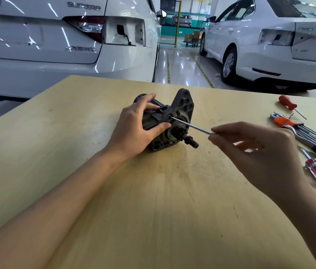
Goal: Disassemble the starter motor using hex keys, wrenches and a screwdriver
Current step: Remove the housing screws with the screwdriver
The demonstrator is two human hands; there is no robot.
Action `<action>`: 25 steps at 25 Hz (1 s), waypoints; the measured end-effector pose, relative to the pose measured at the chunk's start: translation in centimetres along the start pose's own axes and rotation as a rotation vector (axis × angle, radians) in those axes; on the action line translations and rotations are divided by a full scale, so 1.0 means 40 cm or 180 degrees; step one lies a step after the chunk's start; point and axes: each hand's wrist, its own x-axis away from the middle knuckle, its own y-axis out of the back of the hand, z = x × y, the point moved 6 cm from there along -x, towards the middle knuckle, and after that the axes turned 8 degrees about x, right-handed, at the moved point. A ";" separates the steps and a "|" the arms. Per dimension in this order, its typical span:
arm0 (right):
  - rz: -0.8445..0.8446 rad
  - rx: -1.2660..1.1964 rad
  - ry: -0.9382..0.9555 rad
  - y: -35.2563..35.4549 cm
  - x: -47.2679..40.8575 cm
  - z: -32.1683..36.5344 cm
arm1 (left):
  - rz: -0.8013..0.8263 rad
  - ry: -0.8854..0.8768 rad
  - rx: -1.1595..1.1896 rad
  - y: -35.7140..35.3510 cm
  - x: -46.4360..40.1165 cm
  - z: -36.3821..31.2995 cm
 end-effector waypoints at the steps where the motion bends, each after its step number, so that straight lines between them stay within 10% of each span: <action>1: -0.0010 0.0025 0.0043 -0.002 0.000 0.003 | 0.0002 -0.0005 -0.0004 0.000 0.000 0.001; 25: -0.0173 -0.0092 0.0466 -0.015 0.011 0.016 | 0.0041 -0.0002 -0.0014 0.000 0.000 0.000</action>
